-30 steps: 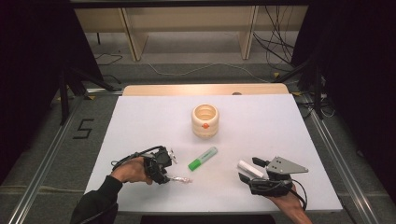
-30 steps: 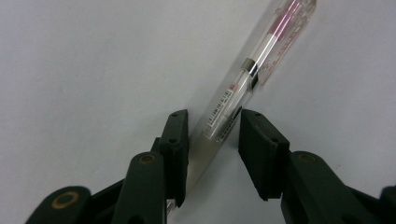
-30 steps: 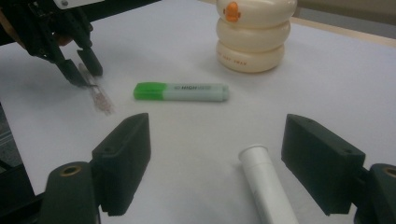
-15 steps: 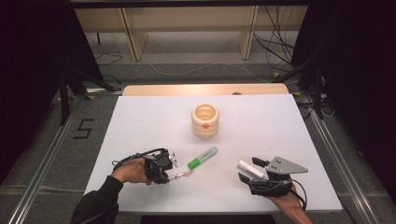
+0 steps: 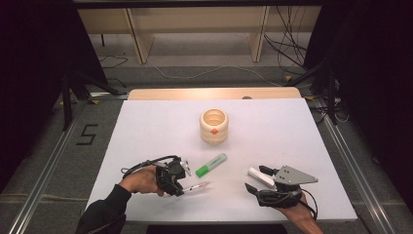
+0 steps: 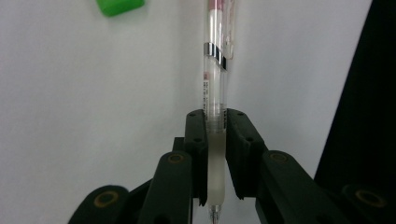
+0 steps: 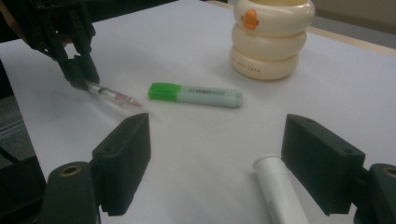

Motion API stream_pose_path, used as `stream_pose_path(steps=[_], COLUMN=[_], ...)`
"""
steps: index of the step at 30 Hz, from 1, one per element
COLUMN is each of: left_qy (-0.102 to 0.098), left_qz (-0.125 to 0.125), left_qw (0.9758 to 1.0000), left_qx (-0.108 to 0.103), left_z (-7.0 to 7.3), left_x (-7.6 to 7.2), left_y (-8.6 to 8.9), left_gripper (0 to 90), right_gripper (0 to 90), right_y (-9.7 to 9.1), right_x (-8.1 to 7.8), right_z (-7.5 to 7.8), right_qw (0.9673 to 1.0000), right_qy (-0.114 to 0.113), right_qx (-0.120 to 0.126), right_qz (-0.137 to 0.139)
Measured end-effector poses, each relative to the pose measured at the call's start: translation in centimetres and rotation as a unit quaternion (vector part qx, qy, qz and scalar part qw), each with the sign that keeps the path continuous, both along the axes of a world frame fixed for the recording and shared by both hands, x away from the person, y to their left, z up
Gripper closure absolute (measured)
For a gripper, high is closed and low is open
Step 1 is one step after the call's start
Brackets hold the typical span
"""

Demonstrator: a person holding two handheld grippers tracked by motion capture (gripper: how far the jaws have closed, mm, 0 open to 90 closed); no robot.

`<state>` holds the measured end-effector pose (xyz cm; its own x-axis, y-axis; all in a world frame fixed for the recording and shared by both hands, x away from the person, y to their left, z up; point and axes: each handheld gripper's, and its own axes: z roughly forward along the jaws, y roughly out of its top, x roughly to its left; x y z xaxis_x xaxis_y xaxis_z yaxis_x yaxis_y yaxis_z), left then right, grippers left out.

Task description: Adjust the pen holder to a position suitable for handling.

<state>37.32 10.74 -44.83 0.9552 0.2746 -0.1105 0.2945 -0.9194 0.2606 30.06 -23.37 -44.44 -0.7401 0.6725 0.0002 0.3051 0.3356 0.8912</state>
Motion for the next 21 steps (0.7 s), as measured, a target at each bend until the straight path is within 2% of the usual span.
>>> stream_pose_path(steps=[4, 5, 7, 9, 13, 14, 17, 21], left_qy=[0.009, 0.015, 0.017, 0.019, 0.029, 0.031, 0.033, 0.037], left_qz=[0.01, 0.015, 0.017, 0.027, 0.019, 0.03, 0.019, 0.018], left_qw=[0.9998, 0.9996, 0.9995, 0.999, 0.999, 0.9985, 0.9989, 0.9987], left_qx=[-0.012, -0.019, -0.022, -0.029, -0.029, -0.035, -0.028, -0.03], left_z=[0.6, 0.8, 0.9, 1.1, 1.3, 1.3, 1.4, 1.6], left_x=[-0.1, 0.0, 0.0, 0.1, 0.3, 0.2, 0.4, 0.4], left_y=[-1.1, -1.6, -1.8, -2.4, -3.3, -3.5, -4.1, -5.0], left_gripper=[79.1, 79.1, 79.1, 79.1, 79.1, 79.1, 79.1, 79.1], right_gripper=[24.9, 24.9, 24.8, 24.8, 24.8, 24.9, 25.1, 25.6], right_y=[0.8, 1.3, 1.5, 2.2, 2.9, 3.4, 4.1, 5.5], right_x=[-0.4, -0.6, -0.7, -1.0, -1.3, -1.6, -2.0, -2.5], right_z=[0.3, 0.5, 0.6, 0.7, 0.8, 0.8, 0.8, 0.5], right_qw=[0.9998, 0.9993, 0.9991, 0.9983, 0.9965, 0.9947, 0.9912, 0.9831], right_qy=[-0.013, -0.023, -0.023, -0.028, -0.043, -0.055, -0.073, -0.104], right_qx=[-0.014, -0.022, -0.025, -0.028, -0.043, -0.056, -0.078, -0.121], right_qz=[0.011, 0.021, 0.026, 0.044, 0.057, 0.066, 0.077, 0.09])
